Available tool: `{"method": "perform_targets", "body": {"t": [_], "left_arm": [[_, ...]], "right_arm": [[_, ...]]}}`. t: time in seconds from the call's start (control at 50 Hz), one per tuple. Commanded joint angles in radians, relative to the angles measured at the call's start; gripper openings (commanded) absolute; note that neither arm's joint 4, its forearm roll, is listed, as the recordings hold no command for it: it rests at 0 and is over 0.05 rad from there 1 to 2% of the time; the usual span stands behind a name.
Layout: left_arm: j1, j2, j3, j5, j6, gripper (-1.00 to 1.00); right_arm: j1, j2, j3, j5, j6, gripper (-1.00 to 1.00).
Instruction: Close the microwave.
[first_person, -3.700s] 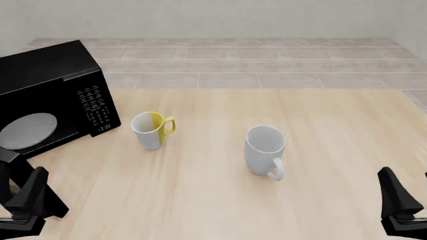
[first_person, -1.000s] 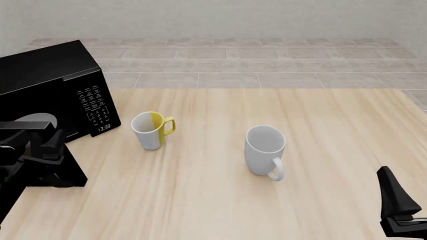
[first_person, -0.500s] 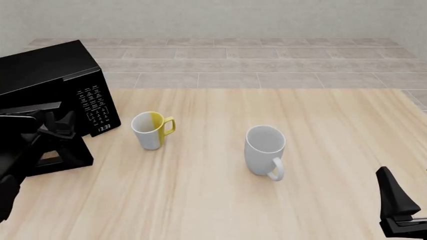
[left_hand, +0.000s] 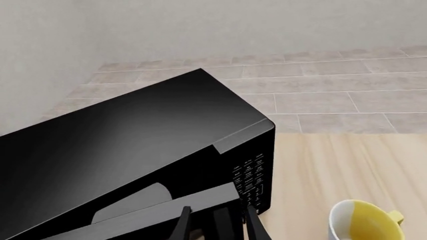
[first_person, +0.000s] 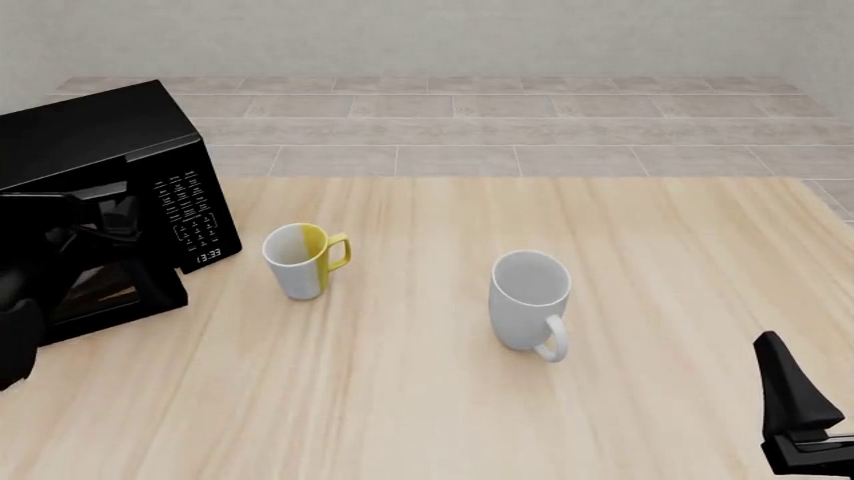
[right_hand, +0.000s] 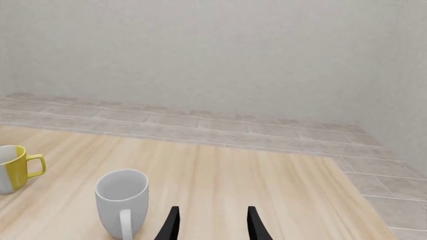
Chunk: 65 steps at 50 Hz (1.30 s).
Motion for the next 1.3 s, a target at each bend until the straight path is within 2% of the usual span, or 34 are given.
{"method": "perform_targets", "body": {"t": [0.02, 0.34, 0.74, 0.98, 1.06, 1.1, 1.16, 1.22, 1.26, 1.3], "left_arm": [[0.085, 0.11, -0.109, 0.033, 0.035, 1.0], [0.133, 0.181, -0.204, 0.062, 0.029, 1.0], [0.189, 0.249, -0.243, 0.057, 0.052, 1.0], [0.167, 0.244, -0.242, 0.069, 0.038, 1.0], [0.139, 0.219, -0.215, 0.061, 0.018, 1.0], [0.128, 0.183, -0.164, 0.03, 0.039, 1.0], [0.112, 0.145, -0.122, 0.012, 0.013, 1.0], [0.049, 0.045, -0.014, -0.028, 0.029, 1.0], [-0.006, -0.044, 0.061, -0.021, 0.007, 1.0], [-0.013, -0.143, 0.132, -0.026, 0.005, 1.0]], "right_arm": [[0.004, 0.0, -0.006, 0.001, -0.004, 1.0], [0.015, 0.0, 0.01, -0.011, -0.011, 1.0], [0.017, 0.0, 0.012, -0.006, -0.007, 1.0], [0.026, 0.0, 0.012, -0.004, -0.014, 1.0], [0.023, 0.0, 0.012, -0.005, -0.016, 1.0], [0.023, 0.0, 0.012, -0.007, -0.016, 1.0], [0.024, 0.0, 0.012, -0.007, -0.014, 1.0], [0.023, 0.0, 0.012, -0.005, -0.015, 1.0], [0.019, 0.0, 0.012, -0.006, -0.013, 1.0], [0.017, 0.0, 0.012, -0.006, -0.012, 1.0]]}}
